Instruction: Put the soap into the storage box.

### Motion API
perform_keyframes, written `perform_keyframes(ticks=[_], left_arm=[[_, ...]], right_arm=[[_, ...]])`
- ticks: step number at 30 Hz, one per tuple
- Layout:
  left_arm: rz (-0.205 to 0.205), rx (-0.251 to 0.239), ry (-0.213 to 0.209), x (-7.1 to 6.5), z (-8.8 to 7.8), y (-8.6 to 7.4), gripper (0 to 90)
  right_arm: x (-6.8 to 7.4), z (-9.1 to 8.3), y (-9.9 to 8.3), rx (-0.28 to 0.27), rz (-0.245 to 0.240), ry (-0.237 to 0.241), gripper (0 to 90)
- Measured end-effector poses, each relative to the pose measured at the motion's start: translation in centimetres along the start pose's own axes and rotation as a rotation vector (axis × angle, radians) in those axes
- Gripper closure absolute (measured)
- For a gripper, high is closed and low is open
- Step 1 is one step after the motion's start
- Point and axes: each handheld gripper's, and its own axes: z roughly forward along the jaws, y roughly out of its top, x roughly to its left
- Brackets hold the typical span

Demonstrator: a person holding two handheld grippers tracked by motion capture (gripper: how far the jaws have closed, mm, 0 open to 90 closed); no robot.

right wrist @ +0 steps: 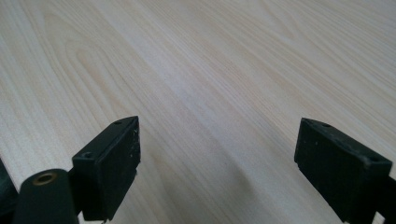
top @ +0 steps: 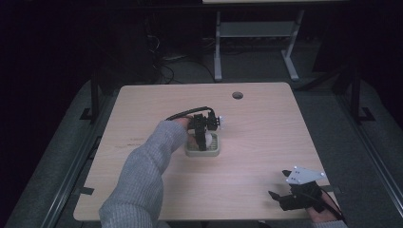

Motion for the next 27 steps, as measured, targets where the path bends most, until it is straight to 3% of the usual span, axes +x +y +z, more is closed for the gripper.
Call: perform_keyframes(ticks=[27], left_arm=[[-0.007,0.004,-0.020,0.10,0.24,0.08,23.5]], right_arm=[[-0.01,0.00,0.05,0.002,-0.003,-0.006,13.9]])
